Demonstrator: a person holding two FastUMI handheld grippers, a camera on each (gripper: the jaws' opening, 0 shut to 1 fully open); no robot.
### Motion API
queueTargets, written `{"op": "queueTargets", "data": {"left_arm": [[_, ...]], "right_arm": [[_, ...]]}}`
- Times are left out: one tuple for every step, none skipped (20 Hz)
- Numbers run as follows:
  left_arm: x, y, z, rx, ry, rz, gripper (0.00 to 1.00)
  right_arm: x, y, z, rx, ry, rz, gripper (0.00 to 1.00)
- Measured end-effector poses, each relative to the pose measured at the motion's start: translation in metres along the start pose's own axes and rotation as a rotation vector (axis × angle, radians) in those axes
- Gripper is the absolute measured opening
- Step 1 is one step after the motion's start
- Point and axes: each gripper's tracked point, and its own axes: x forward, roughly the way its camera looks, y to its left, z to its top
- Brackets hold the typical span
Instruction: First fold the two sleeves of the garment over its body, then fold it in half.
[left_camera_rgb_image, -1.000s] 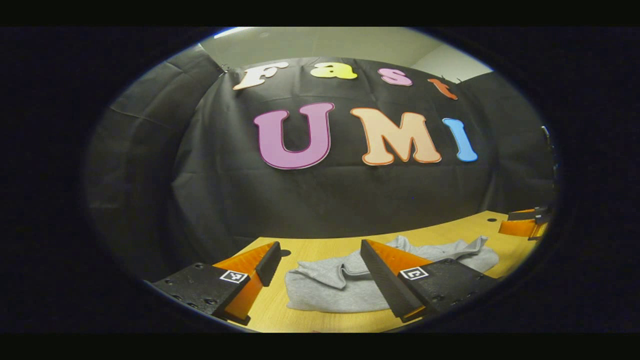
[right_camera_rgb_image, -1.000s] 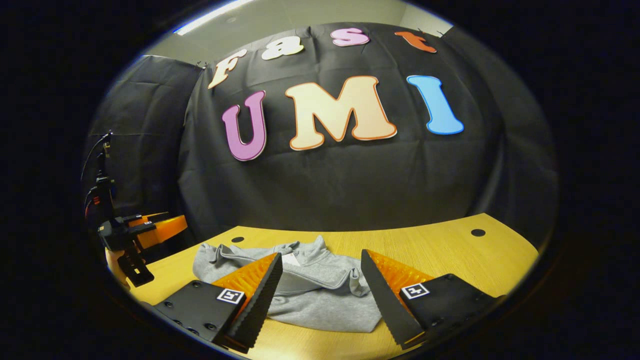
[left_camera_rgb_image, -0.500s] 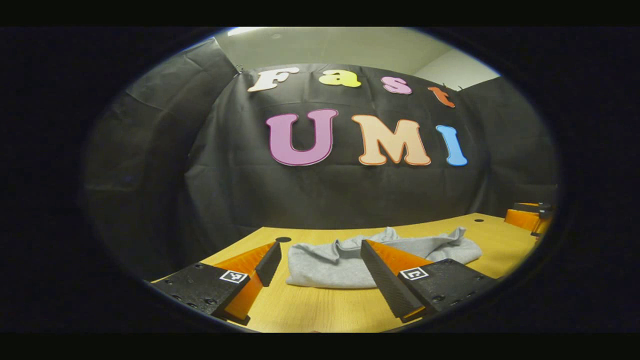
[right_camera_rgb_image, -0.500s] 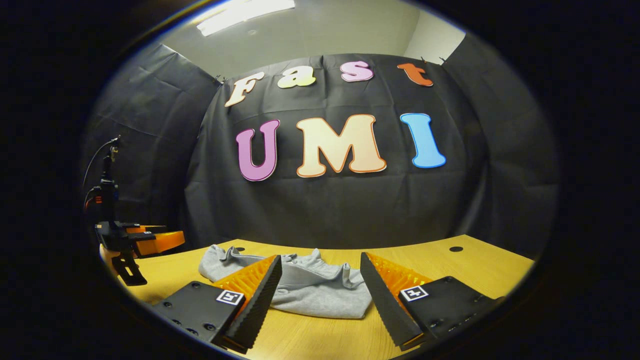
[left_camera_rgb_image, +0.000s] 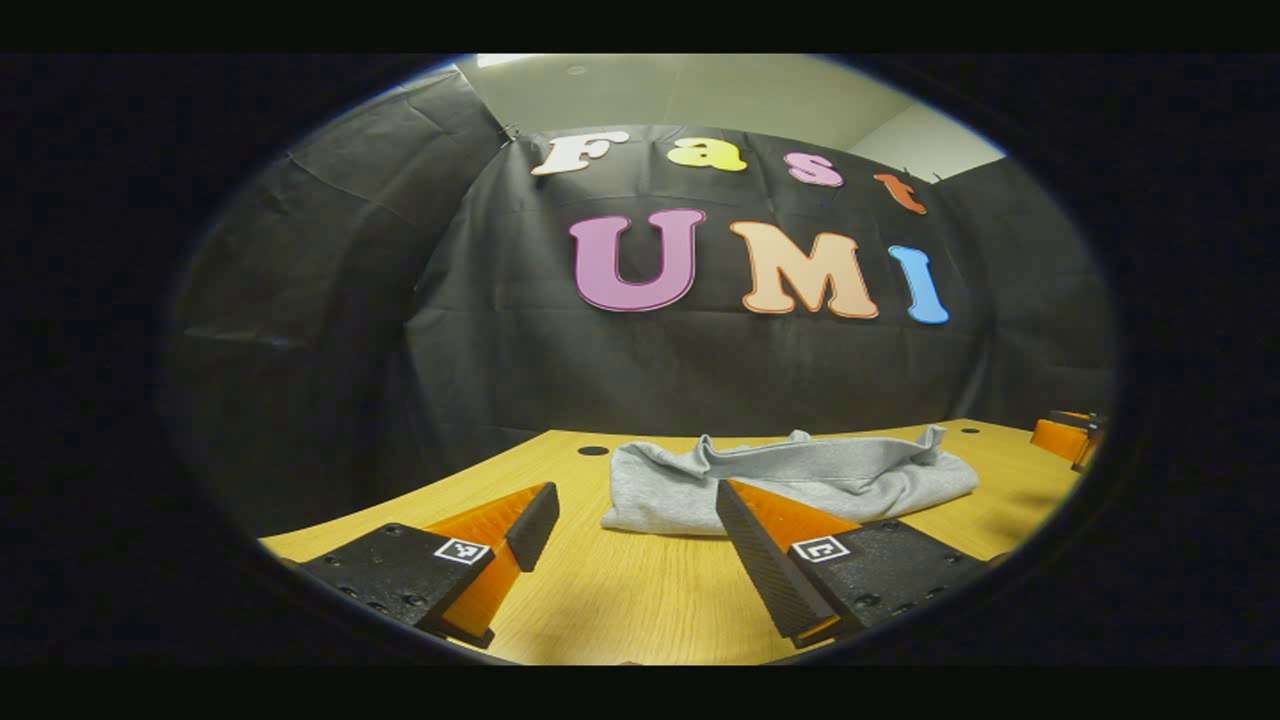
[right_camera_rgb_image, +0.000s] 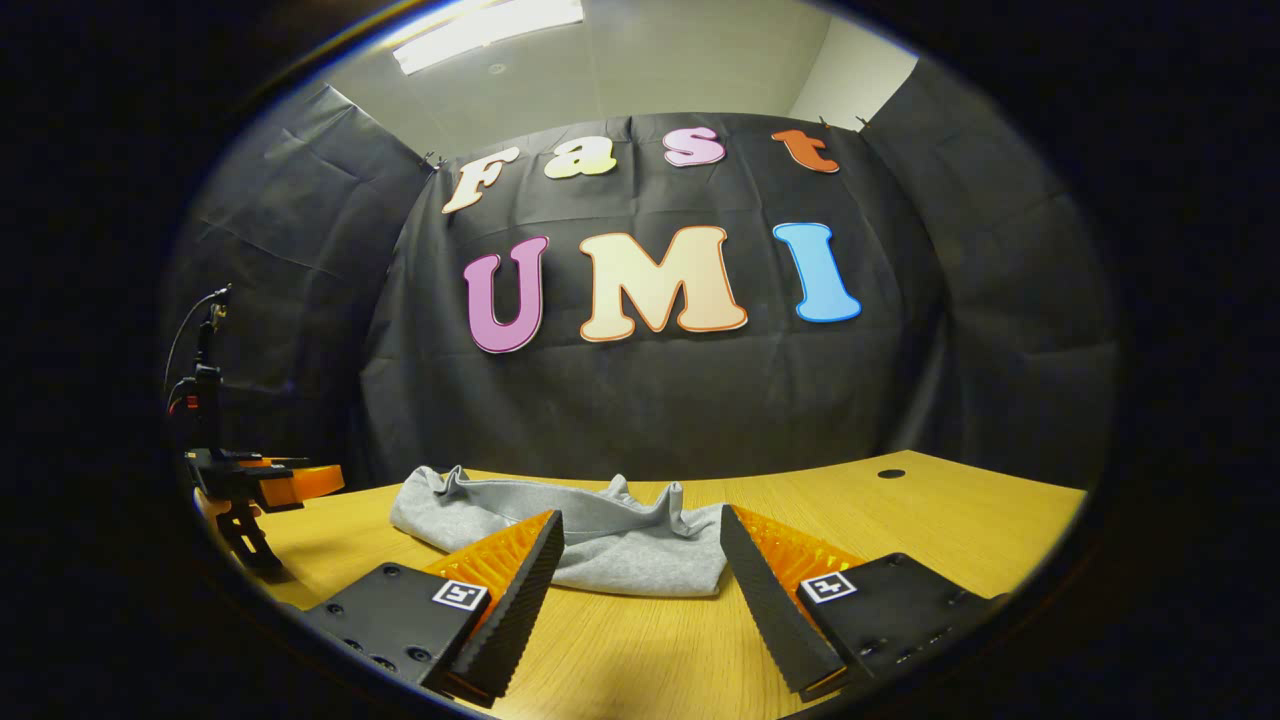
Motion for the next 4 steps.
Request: {"op": "queueTargets", "data": {"left_arm": [[-0.0010, 0.0017, -0.0032, 0.005, 0.002, 0.004, 0.94], [-0.0011, 0.0028, -0.0043, 0.010, 0.001, 0.009, 0.94], [-0.0013, 0.0038, -0.0053, 0.015, -0.002, 0.013, 0.93], [-0.0007, 0.0042, -0.0067, 0.020, 0.002, 0.014, 0.94]], "right_arm": [[-0.0015, -0.0012, -0.0018, 0.001, 0.002, -0.005, 0.97], [-0.0026, -0.0019, -0.0027, 0.002, 0.000, -0.009, 0.97], [-0.0028, -0.0032, -0.0047, 0.000, 0.000, -0.018, 0.97], [-0.0028, -0.0054, -0.0055, -0.005, -0.002, -0.028, 0.97]]}}
